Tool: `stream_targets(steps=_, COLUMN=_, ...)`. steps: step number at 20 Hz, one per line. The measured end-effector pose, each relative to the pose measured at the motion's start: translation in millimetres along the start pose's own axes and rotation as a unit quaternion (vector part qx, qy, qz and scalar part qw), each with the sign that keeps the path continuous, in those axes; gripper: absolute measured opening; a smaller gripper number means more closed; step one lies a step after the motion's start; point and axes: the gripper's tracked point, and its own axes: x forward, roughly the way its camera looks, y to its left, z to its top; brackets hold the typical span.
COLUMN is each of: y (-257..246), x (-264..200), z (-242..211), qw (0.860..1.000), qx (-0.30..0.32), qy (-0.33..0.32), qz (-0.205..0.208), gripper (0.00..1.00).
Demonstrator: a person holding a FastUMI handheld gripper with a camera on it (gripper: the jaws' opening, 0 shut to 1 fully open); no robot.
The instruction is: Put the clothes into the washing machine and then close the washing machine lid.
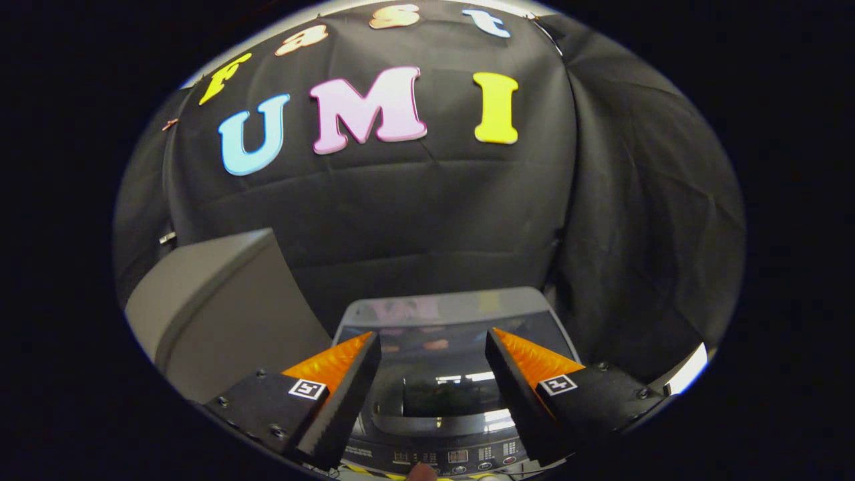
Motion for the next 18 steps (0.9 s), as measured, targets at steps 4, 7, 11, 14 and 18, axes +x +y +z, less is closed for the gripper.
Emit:
stream_targets(steps=4, y=13.0, x=-29.0, z=71.1, qw=0.997, qx=0.000, qy=-0.079, qz=0.013, gripper=0.99)
stream_targets(steps=7, y=14.7, x=-56.5, z=119.4, qw=0.991, qx=-0.008, qy=-0.135, qz=0.013, gripper=0.99)
stream_targets(steps=11, y=18.5, x=-84.4, z=158.0, qw=0.985, qx=-0.004, qy=-0.173, qz=0.017, gripper=0.99)
stream_targets(steps=14, y=21.3, x=-109.6, z=182.2, qw=0.979, qx=-0.002, qy=-0.201, qz=0.024, gripper=0.99)
stream_targets(steps=18, y=21.4, x=-135.5, z=207.5, qw=0.972, qx=0.001, qy=-0.235, qz=0.026, gripper=0.99)
